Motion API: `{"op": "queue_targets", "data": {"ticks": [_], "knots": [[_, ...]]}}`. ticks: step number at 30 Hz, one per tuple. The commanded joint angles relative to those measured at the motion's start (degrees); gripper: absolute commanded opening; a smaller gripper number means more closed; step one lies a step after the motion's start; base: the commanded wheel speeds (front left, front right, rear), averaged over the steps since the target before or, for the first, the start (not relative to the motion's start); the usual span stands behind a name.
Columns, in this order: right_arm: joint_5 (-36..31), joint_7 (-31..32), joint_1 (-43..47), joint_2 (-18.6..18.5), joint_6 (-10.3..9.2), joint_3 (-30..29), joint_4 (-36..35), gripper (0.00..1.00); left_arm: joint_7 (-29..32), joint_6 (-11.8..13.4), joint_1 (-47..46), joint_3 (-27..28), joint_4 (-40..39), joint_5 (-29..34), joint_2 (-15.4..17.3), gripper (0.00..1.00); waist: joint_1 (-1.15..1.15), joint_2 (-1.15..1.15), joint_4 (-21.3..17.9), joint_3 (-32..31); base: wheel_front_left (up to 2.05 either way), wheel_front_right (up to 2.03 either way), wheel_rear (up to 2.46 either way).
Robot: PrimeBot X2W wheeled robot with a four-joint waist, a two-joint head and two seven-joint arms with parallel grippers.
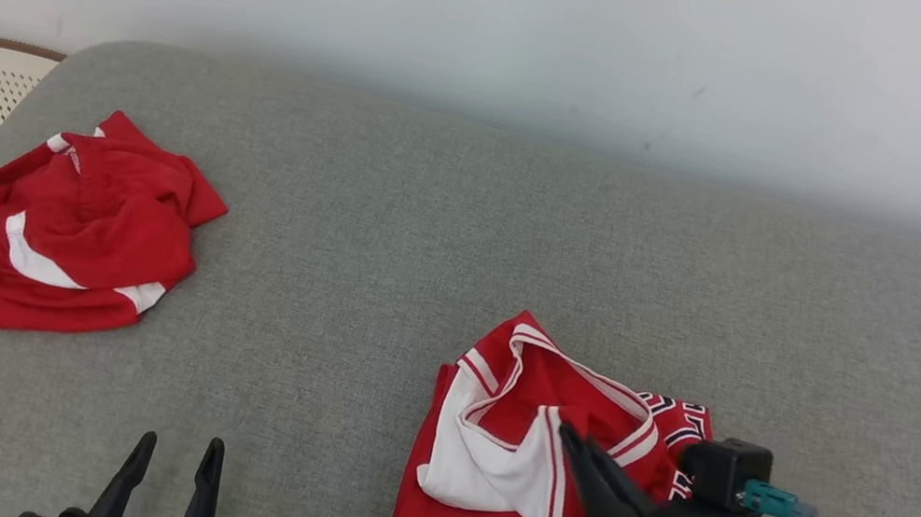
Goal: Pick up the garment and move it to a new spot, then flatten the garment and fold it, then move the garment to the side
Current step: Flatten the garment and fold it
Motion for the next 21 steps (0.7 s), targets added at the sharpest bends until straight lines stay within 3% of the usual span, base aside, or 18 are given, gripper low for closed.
{"op": "queue_targets", "data": {"ticks": [1,21], "knots": [[0.3,-0.5,-0.3,0.2,0.00,0.6,0.0,0.00,-0.2,0.0,-0.2,0.2,0.0,-0.3,0.0,1.00,-0.01,0.00,0.1,0.1,0.00,0.00,0.00],[6.3,-2.2,1.4,-4.8,0.00,15.9,-8.9,0.00,-0.3,0.9,0.0,-0.4,-0.1,-1.3,0.0,1.00,-0.01,0.00,-0.7,0.1,0.00,0.00,0.00]]}}
